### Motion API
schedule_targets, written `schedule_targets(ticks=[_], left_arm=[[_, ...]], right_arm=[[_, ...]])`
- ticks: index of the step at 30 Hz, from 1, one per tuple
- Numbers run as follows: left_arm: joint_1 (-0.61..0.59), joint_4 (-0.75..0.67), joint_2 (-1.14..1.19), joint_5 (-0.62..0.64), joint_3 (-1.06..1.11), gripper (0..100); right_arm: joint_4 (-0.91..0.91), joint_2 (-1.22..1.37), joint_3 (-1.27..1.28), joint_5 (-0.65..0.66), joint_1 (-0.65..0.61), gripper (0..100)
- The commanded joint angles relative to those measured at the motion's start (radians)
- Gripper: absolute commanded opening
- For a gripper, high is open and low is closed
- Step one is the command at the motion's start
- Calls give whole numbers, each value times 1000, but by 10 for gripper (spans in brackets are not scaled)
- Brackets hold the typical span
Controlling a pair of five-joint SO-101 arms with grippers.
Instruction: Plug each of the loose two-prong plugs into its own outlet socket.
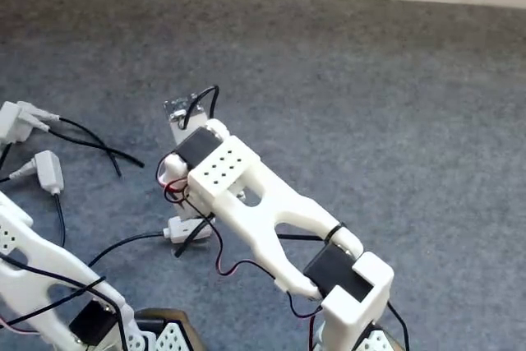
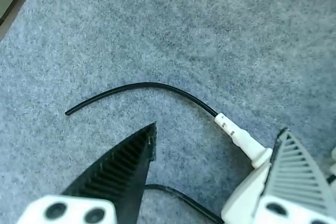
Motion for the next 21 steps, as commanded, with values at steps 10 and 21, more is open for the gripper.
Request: schedule_targets(ticks=[10, 21], left_arm=[[-2, 8, -21, 2, -50, 348], [-2, 6, -21, 2, -50, 348]], right_arm=[[8, -19, -7, -14, 19, 5], [10, -21, -13, -14, -48, 5]])
